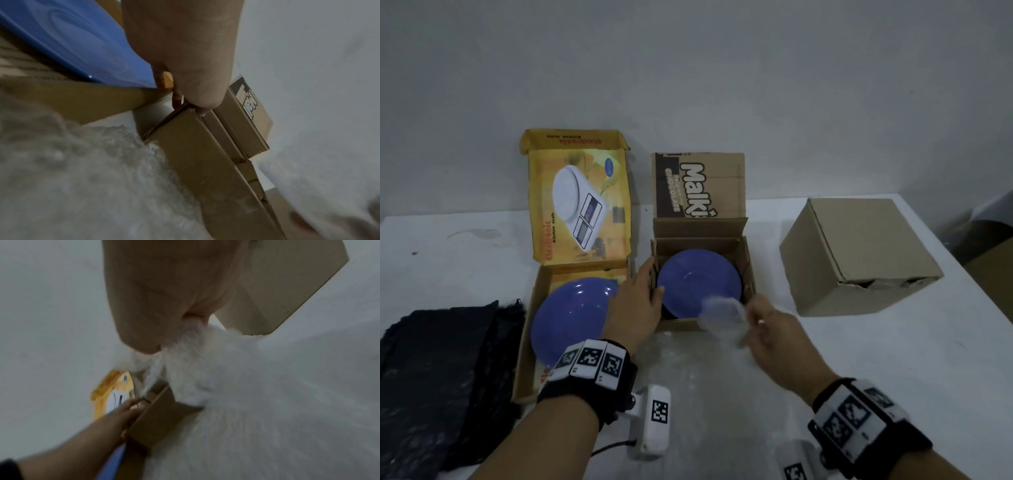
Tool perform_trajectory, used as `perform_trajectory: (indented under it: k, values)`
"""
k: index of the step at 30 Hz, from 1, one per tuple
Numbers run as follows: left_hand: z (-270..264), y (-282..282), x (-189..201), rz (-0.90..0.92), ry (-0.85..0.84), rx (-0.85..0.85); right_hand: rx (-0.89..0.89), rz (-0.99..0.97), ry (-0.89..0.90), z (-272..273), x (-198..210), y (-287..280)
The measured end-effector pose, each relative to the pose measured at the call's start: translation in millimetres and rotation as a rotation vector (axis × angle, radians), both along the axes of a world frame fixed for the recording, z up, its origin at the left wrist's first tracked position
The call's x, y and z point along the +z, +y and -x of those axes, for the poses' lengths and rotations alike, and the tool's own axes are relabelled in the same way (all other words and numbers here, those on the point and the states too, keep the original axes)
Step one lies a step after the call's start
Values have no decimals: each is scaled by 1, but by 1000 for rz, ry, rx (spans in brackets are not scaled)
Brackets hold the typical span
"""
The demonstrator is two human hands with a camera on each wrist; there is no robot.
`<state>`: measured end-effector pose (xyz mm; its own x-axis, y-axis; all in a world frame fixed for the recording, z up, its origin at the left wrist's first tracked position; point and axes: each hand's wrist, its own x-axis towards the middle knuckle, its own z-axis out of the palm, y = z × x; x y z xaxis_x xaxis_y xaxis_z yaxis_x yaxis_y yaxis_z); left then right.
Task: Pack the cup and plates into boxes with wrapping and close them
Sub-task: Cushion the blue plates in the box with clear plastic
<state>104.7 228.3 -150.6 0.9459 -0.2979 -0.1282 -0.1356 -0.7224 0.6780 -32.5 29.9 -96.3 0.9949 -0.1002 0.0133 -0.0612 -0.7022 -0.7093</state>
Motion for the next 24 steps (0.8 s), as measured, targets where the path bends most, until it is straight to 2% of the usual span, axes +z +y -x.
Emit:
perform_trajectory:
  k: [3,6,7,9,11,13,14,15,19,22,24]
  values:
    - [4,-1,-2,-39,-30,9,-311,-199,-95,-18,13,-8]
    - [8,-2,-2,-57,-37,21,-515,-117,-318,-36,18,-11]
    - [9,-1,-1,-57,-42,22,-509,-118,-338,-38,17,-9]
    - [9,-1,-2,-59,-39,17,-315,-102,-238,-35,11,-6]
    - [9,-1,-2,-62,-23,13,-27,-19,25,-28,-2,-3]
    - [10,-2,-1,-68,-20,15,178,231,241,-23,-21,-6]
    - [11,-3,-1,-70,-23,15,210,347,294,-23,-28,-8]
    - [11,-3,0,-71,-25,14,205,421,287,-23,-31,-9]
    - [11,-4,1,-72,-17,10,194,474,-51,-30,-23,-12]
    - [12,-4,2,-69,-11,10,156,297,-142,-33,-5,-17]
    - [14,-4,2,-44,-13,14,31,155,-205,-37,5,-20]
